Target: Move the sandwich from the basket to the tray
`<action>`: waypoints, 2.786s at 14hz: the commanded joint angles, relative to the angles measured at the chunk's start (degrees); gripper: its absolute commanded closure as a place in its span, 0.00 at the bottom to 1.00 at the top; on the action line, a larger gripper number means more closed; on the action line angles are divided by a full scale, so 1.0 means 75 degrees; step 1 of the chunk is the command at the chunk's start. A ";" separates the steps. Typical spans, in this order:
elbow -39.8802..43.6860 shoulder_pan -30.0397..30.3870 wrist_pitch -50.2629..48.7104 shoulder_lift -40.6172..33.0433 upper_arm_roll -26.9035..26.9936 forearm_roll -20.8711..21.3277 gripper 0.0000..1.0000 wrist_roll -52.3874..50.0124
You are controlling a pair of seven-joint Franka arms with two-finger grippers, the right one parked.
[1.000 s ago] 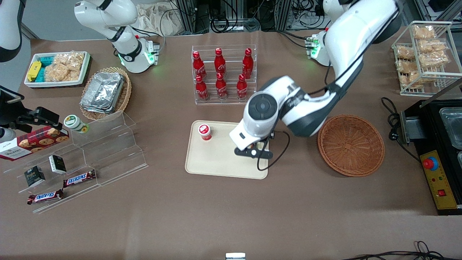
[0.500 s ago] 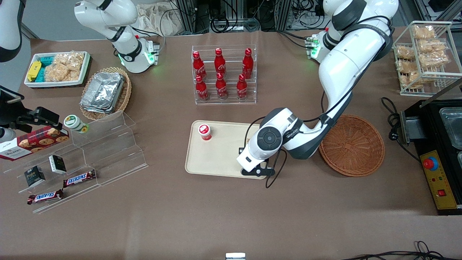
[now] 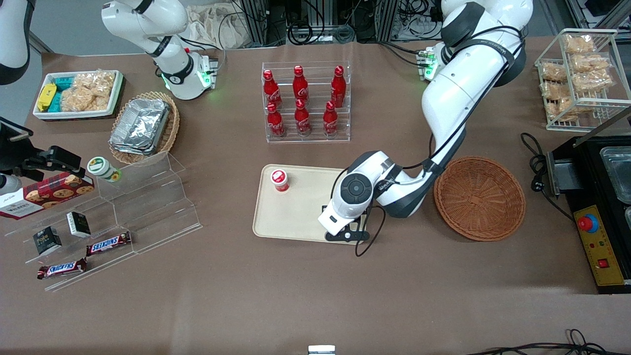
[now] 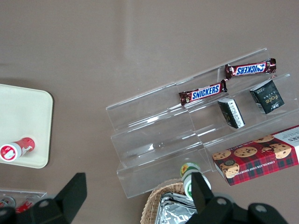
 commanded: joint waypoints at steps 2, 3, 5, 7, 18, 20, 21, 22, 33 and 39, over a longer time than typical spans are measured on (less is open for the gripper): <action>0.0028 -0.0030 -0.0571 -0.0592 0.0085 0.0117 0.00 -0.0109; 0.0039 -0.0019 -0.0747 -0.0802 0.0097 0.0129 0.00 -0.0097; 0.0051 -0.0007 -0.1284 -0.1259 0.0085 0.0106 0.00 -0.0097; 0.0051 0.0005 -0.1940 -0.1856 0.0097 0.0071 0.00 -0.0097; -0.0977 0.1865 -0.4475 -0.5653 0.0050 -0.1276 0.00 0.1331; -0.1330 0.2311 -0.4440 -0.6030 0.0062 -0.1499 0.00 0.1577; -0.1424 0.2580 -0.4428 -0.6147 0.0062 -0.1581 0.00 0.1962; -0.1425 0.2884 -0.4428 -0.6206 0.0062 -0.1756 0.00 0.2453; -0.1390 0.5161 -0.4416 -0.6394 0.0074 -0.2273 0.00 0.5538; -0.1249 0.5243 -0.4416 -0.6242 0.0109 -0.2496 0.00 0.6090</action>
